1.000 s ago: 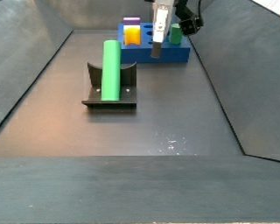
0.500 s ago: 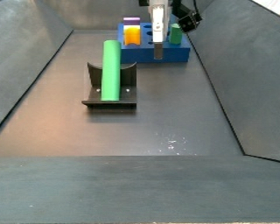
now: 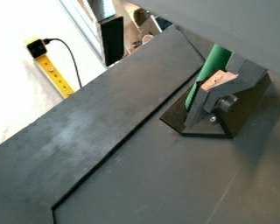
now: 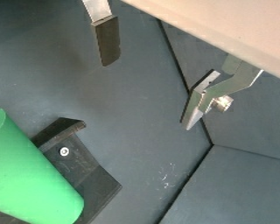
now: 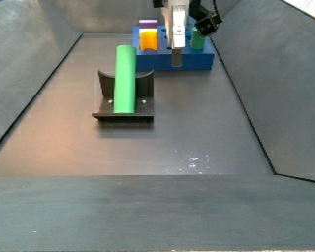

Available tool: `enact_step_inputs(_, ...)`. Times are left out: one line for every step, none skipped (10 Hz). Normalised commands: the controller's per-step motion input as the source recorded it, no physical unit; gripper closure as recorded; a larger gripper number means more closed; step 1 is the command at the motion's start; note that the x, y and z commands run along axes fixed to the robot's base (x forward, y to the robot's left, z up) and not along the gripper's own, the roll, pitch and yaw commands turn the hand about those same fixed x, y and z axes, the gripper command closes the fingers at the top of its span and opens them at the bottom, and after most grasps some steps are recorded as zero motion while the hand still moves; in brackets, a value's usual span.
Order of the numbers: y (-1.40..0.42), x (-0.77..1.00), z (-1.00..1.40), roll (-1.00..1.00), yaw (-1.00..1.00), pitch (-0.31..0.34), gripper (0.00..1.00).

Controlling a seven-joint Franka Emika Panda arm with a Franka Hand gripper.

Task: Pick up the oval object. Move up. Place the oval object on the fixture. Regrasp the oval object. Move to above the board. Insert the oval object.
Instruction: Regrasp the oval object.

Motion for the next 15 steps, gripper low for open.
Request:
enact_step_inputs(-0.02, 1.0, 0.0, 0.08, 0.18, -0.101, 0.0)
enact_step_inputs(-0.02, 1.0, -0.01, 0.08, 0.09, -0.091, 0.0)
enact_step_inputs(-0.02, 1.0, -0.02, 0.09, 0.06, -0.081, 0.0)
enact_step_inputs(-0.02, 1.0, -0.03, 0.11, 0.02, -0.068, 0.0)
enact_step_inputs(-0.02, 1.0, -0.03, 0.11, 0.0, -0.05, 0.0)
enact_step_inputs(-0.02, 1.0, -0.03, 0.11, -0.03, -0.018, 0.0)
enact_step_inputs(-0.02, 1.0, -0.04, 0.11, -0.04, 0.007, 0.0)
enact_step_inputs(-0.02, 1.0, -0.04, 0.11, -0.04, 0.048, 0.0)
enact_step_inputs(-0.01, 1.0, -0.04, 0.1, -0.04, 0.066, 0.0)
enact_step_inputs(-0.01, 0.96, -0.04, 0.1, -0.03, 0.097, 0.0)
enact_step_inputs(-0.01, 0.9, -0.04, 0.1, -0.02, 0.11, 0.0)
enact_step_inputs(-0.01, 0.79, -0.03, 0.11, 0.01, 0.129, 0.0)
enact_step_inputs(-0.01, 0.69, -0.03, 0.11, 0.03, 0.144, 0.0)
enact_step_inputs(-0.01, 0.61, -0.03, 0.11, 0.05, 0.146, 0.0)
enact_step_inputs(-0.01, 0.54, -0.03, 0.11, 0.06, 0.143, 0.0)
